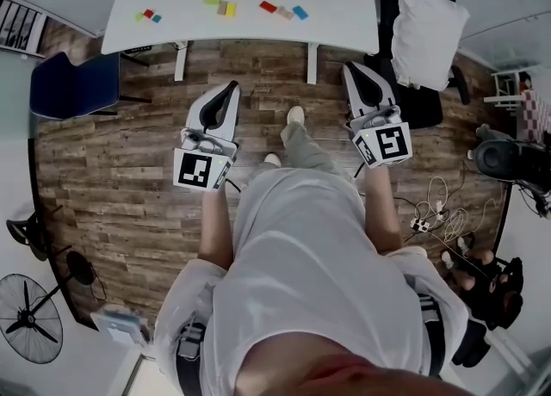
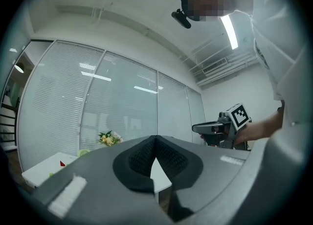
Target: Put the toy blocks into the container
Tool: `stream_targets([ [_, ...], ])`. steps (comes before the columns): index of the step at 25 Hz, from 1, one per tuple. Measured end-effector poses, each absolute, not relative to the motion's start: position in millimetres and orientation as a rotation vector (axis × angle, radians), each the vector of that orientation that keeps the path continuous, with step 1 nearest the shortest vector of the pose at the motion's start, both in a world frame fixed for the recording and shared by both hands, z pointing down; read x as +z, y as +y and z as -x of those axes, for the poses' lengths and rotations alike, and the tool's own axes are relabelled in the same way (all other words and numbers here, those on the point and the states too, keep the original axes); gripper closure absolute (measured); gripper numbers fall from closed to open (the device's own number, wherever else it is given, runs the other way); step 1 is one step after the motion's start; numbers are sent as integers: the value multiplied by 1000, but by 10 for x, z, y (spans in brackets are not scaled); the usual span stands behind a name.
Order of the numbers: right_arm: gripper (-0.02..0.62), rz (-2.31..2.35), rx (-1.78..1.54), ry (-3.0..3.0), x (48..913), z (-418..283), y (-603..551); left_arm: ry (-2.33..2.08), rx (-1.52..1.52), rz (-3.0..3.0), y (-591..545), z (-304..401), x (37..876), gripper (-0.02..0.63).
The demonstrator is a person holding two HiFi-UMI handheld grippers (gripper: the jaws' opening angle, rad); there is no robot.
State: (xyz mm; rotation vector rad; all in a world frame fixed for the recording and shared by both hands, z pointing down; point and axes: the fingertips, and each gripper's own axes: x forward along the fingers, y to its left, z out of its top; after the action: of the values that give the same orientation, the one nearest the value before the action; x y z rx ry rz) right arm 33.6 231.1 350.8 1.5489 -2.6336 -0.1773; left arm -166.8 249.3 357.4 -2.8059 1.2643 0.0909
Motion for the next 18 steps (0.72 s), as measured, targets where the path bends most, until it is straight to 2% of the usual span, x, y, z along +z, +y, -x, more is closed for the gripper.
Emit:
stream_targets([
  [10,595,-1536,-183,-2664,3609,-415,1387,1357,64,2754,1705,1730,3642,609],
  [18,595,-1498,-168,-2690,3719,-707,249,1380,-25,2731,620,1480,3603,609],
])
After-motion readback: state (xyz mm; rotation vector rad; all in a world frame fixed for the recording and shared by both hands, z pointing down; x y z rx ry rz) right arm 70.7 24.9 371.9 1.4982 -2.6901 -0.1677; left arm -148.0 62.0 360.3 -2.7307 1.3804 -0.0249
